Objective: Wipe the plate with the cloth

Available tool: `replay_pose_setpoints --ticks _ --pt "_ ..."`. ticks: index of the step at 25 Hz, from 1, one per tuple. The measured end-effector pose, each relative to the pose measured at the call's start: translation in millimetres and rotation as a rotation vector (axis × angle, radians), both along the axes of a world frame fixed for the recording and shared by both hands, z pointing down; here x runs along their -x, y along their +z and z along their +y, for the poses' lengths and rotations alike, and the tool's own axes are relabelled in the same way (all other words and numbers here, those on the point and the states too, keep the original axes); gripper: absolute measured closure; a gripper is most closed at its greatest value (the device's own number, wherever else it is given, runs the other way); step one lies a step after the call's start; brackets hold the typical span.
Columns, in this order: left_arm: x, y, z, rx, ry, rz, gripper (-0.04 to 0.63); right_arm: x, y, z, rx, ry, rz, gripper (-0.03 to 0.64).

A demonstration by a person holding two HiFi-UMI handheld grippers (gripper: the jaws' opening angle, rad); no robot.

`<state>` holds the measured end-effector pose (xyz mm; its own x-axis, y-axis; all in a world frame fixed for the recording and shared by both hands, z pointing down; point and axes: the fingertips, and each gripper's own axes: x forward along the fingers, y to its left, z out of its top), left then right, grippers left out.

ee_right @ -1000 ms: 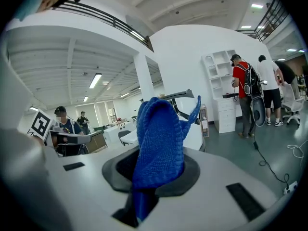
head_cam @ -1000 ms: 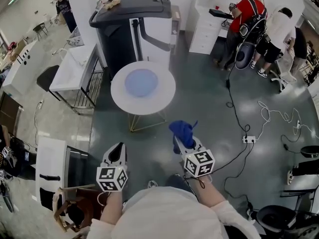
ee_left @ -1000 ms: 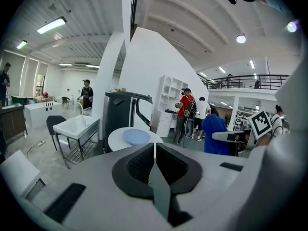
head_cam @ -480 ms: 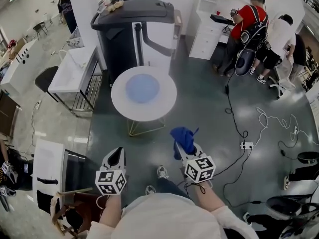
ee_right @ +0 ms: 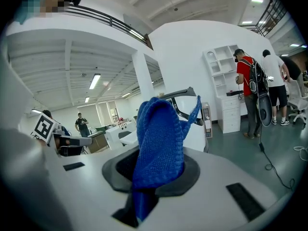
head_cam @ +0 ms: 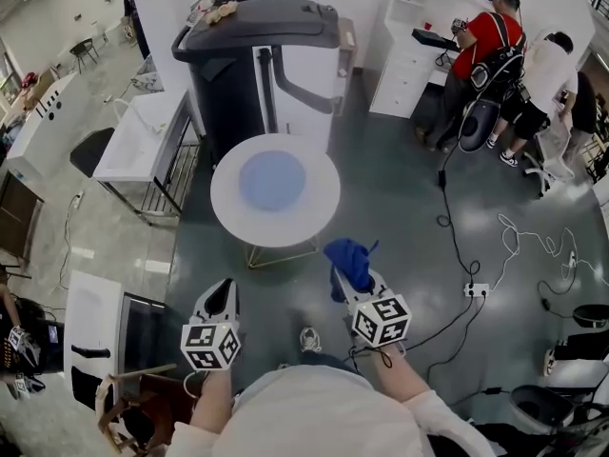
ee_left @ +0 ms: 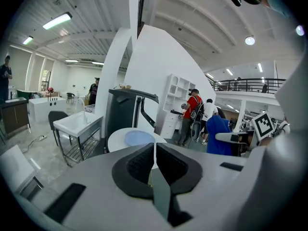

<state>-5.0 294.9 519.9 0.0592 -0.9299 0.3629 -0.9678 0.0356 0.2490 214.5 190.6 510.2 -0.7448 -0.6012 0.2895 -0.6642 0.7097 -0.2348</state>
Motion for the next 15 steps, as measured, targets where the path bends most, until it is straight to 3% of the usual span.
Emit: replay_pose_setpoints --ticks 15 --pt "8.2 7.2 -64.1 0.014 -0.097 0.014 0.552 17.1 15.3 -77.5 0.031 -0.095 0.001 0.531"
